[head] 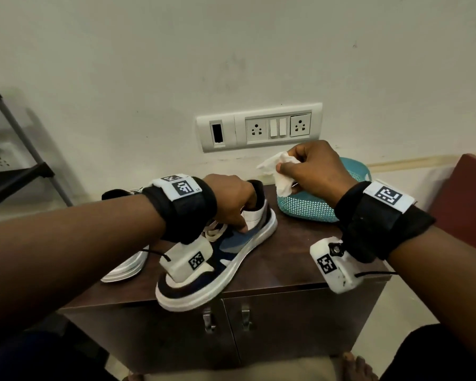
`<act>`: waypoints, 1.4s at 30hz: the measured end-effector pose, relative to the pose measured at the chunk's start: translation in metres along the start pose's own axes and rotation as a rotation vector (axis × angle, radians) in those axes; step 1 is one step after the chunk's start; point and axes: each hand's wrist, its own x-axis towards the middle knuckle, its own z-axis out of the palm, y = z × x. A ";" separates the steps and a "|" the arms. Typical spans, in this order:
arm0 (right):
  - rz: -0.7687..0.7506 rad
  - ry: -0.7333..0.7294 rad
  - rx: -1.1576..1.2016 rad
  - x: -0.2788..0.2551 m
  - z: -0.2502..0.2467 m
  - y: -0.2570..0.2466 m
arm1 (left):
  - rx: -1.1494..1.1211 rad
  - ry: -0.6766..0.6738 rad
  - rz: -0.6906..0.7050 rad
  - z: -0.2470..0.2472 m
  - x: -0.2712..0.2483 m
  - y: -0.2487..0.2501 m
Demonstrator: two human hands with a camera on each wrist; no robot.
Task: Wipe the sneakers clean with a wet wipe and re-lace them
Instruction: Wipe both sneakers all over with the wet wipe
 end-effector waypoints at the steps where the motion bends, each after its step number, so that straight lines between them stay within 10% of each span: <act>1: -0.002 0.006 0.012 -0.001 -0.003 -0.001 | 0.026 0.017 0.024 -0.003 -0.002 0.002; 11: 0.046 -0.010 0.034 -0.016 -0.034 0.021 | 0.399 0.302 0.348 0.014 -0.020 -0.018; 23: 0.094 -0.106 0.033 -0.074 -0.023 0.056 | -0.656 0.357 0.218 0.032 -0.043 -0.005; 33: -0.036 0.465 0.174 -0.128 0.058 0.047 | -0.745 0.271 0.341 0.043 -0.025 -0.009; 42: -0.201 0.618 0.075 -0.160 0.115 0.051 | -0.801 0.218 0.428 0.047 -0.026 -0.014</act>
